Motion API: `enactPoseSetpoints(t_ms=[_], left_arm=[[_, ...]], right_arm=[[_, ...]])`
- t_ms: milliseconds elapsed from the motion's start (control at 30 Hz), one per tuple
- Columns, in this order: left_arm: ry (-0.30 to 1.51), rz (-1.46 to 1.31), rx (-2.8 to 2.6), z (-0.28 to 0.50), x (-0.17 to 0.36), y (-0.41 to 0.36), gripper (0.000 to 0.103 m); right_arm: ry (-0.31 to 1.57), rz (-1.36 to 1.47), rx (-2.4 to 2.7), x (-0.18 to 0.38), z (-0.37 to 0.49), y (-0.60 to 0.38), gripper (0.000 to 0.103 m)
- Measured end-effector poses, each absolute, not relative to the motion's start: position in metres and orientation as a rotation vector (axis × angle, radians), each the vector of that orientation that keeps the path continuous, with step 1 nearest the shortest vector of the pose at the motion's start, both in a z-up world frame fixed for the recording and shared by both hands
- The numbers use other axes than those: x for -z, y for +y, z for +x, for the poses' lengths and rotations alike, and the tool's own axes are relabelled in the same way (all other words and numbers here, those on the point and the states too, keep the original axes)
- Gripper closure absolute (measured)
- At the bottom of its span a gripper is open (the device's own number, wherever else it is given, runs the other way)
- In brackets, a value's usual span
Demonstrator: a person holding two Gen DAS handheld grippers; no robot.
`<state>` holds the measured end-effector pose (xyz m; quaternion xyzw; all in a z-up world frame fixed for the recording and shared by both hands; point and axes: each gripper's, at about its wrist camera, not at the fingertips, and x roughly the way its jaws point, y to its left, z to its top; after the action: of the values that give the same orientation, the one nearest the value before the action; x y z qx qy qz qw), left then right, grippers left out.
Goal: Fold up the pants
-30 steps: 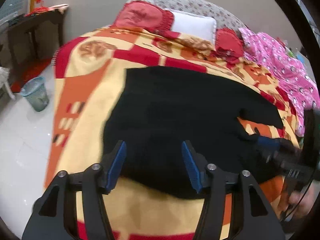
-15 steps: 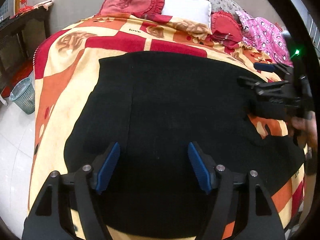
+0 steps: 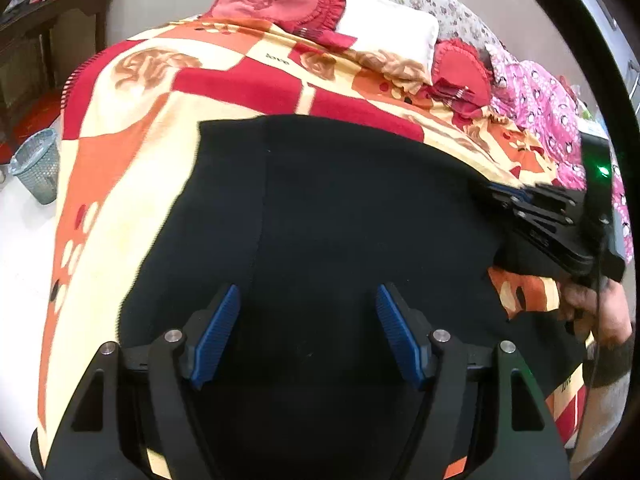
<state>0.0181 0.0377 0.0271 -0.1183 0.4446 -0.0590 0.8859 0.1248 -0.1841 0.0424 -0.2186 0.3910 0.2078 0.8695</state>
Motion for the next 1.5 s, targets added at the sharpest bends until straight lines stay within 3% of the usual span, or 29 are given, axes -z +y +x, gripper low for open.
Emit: enactPoseSetpoints(t_ms=[267,600,633,700,733,767,1133,1367,1500], left_arm=[[0.863,-0.358,0.109,-0.019,-0.039,0.061,0.033],[0.833,-0.460,0.088,-0.059,-0.032,0.094,0.030],[0.832,-0.463,0.088,-0.061,-0.030,0.095,0.028],[0.828,-0.463,0.079,-0.065,-0.030,0.094,0.027],[0.828,-0.466,0.078,-0.063,-0.030,0.095,0.027],[0.826,-0.476,0.080,-0.063,-0.029,0.096,0.027],[0.790,-0.584,0.050,-0.079,-0.024,0.119,0.020],[0.763,-0.673,0.034,-0.080,-0.020,0.140,0.014],[0.831,-0.642,0.062,-0.063,-0.010,0.126,0.014]], right_arm=[[0.787,-0.355,-0.510,-0.069,0.033,-0.199,0.096],[0.885,-0.071,-0.560,-0.022,-0.067,-0.228,0.091],[0.878,-0.058,-0.547,-0.023,-0.070,-0.229,0.086],[0.862,-0.040,-0.557,-0.028,-0.073,-0.230,0.062],[0.845,-0.053,-0.551,-0.033,-0.075,-0.225,0.040],[0.834,-0.067,-0.552,-0.036,-0.075,-0.221,0.032],[0.766,-0.289,-0.628,-0.019,-0.057,-0.118,0.037],[0.804,-0.176,-0.654,-0.016,-0.034,-0.118,0.070],[0.825,-0.119,-0.660,-0.015,-0.029,-0.122,0.079]])
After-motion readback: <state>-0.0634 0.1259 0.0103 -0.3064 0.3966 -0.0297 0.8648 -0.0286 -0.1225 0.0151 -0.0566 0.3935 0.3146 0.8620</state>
